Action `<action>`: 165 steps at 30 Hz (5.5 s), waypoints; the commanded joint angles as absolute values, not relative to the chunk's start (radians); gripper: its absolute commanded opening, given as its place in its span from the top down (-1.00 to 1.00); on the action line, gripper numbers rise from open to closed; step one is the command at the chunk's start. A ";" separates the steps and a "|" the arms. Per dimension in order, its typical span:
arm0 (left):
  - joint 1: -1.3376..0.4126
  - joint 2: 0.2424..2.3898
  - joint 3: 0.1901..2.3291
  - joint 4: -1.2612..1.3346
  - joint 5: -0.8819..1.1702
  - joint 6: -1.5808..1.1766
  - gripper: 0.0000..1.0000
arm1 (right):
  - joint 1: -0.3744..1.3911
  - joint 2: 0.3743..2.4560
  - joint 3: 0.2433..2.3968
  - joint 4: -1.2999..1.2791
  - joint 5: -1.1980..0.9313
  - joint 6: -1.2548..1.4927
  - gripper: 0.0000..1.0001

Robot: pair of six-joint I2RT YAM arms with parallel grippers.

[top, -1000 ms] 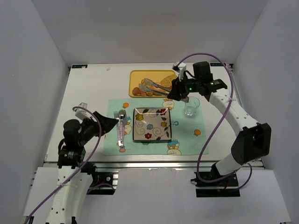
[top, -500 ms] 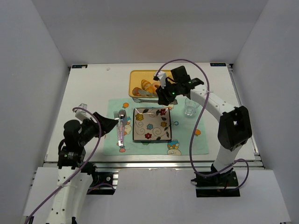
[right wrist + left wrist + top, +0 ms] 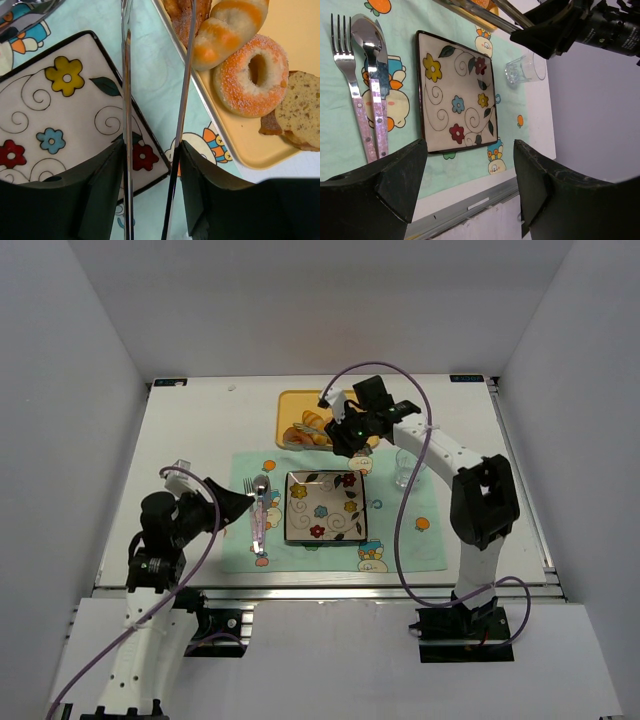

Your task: Place the bread

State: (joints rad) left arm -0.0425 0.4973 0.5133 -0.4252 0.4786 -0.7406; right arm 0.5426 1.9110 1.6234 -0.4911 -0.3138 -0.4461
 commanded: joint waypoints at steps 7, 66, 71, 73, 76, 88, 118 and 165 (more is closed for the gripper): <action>-0.046 0.523 0.494 -0.379 0.482 -0.721 -0.59 | 0.552 1.967 1.721 -0.430 -0.278 -0.456 -0.04; -0.046 0.543 0.511 -0.373 0.483 -0.712 -0.59 | 0.583 1.836 1.701 -0.400 -0.333 -0.348 0.48; -0.046 0.519 0.535 -0.417 0.465 -0.709 -0.59 | 0.581 1.706 1.568 -0.423 -0.382 -0.339 0.51; -0.046 0.502 0.540 -0.428 0.460 -0.709 -0.59 | 0.583 1.605 1.447 -0.437 -0.397 -0.339 0.52; -0.046 0.480 0.541 -0.446 0.457 -0.712 -0.59 | 0.583 1.464 1.283 -0.452 -0.397 -0.344 0.52; -0.046 0.397 0.517 -0.480 0.465 -0.747 -0.59 | 0.572 1.230 0.947 -0.474 -0.368 -0.373 0.47; -0.046 0.291 0.520 -0.549 0.445 -0.787 -0.59 | 0.266 1.207 1.153 -0.473 -0.589 -0.200 0.07; -0.045 0.385 0.475 -0.442 0.483 -0.779 -0.59 | -0.348 1.608 0.896 -0.348 -0.259 -0.413 -0.79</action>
State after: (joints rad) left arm -0.0429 0.3916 0.4633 -0.4339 0.4847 -0.7868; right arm -0.3466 1.5883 0.8337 -0.2527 -0.2825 -0.3847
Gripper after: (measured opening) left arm 0.795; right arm 0.881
